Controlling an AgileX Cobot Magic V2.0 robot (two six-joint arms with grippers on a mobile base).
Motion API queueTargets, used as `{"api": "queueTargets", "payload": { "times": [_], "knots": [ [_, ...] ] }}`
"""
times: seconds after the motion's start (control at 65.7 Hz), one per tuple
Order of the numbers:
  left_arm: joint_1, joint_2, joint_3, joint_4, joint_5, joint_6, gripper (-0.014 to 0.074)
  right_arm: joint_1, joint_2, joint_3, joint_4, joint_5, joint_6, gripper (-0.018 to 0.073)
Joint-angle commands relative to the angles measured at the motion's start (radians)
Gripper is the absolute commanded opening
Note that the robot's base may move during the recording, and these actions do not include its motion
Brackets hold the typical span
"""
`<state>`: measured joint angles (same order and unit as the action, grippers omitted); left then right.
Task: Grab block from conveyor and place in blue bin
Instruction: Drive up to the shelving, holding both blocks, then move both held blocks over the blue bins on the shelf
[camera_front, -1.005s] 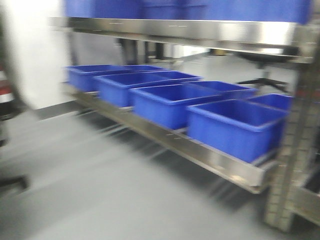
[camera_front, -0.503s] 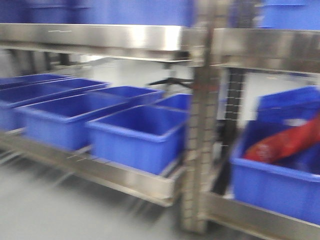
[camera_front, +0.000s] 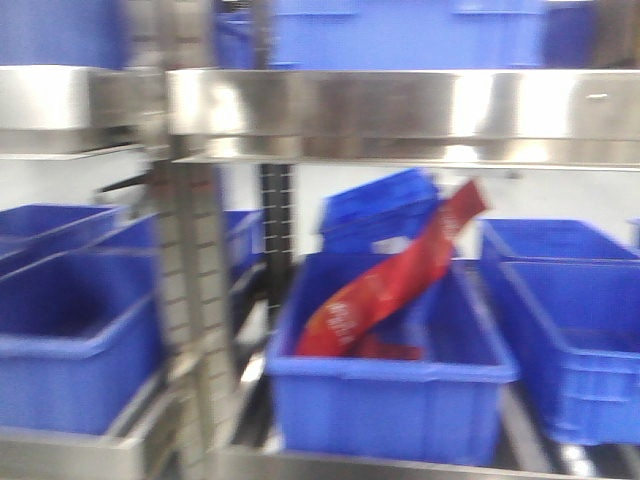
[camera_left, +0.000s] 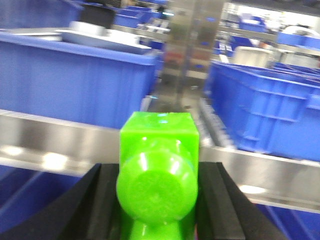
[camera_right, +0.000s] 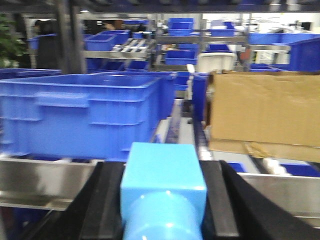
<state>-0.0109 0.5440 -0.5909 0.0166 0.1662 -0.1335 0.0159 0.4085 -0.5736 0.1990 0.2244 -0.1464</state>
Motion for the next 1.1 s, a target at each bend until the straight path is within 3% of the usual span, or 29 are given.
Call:
{"api": "queueTargets", "payload": {
  "times": [0.0,1.081],
  "knots": [
    [-0.008,-0.004,-0.002,-0.004,-0.026,0.0,-0.0111,0.003,-0.003,0.002,-0.004,-0.014,-0.004,-0.0167],
    [-0.008,-0.004,-0.002,-0.004,-0.026,0.0,-0.0111,0.003,-0.003,0.002,-0.004,-0.014,-0.004,-0.0167]
  ]
}}
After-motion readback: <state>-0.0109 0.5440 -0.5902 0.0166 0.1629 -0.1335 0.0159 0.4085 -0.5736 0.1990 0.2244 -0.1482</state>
